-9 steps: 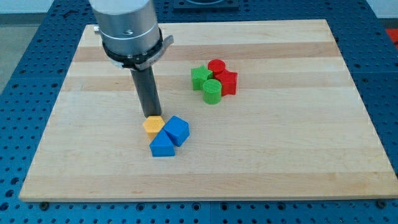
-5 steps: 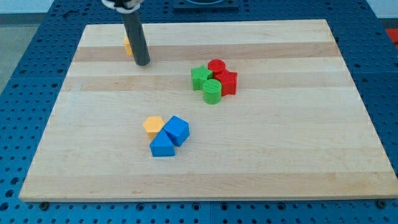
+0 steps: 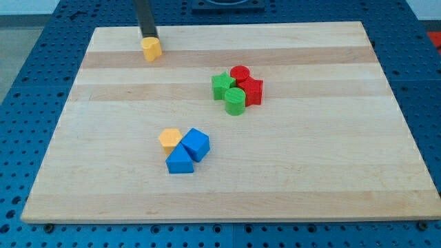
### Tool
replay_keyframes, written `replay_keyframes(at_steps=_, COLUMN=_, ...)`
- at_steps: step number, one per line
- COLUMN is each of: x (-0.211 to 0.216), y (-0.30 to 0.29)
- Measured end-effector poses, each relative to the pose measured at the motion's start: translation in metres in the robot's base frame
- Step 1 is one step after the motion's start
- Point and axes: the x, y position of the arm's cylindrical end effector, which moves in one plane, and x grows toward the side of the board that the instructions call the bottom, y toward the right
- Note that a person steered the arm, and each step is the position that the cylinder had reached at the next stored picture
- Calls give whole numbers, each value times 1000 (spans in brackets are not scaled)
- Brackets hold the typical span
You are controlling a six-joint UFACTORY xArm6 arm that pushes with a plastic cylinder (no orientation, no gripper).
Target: Push the yellow heart towards the center
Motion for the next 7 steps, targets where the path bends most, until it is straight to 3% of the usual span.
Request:
replay_keyframes(at_steps=2, x=47, y=58)
replay_keyframes(at_steps=4, x=-10, y=58)
replay_keyframes(at_steps=5, x=-7, y=28)
replay_keyframes(at_steps=7, x=46, y=-37)
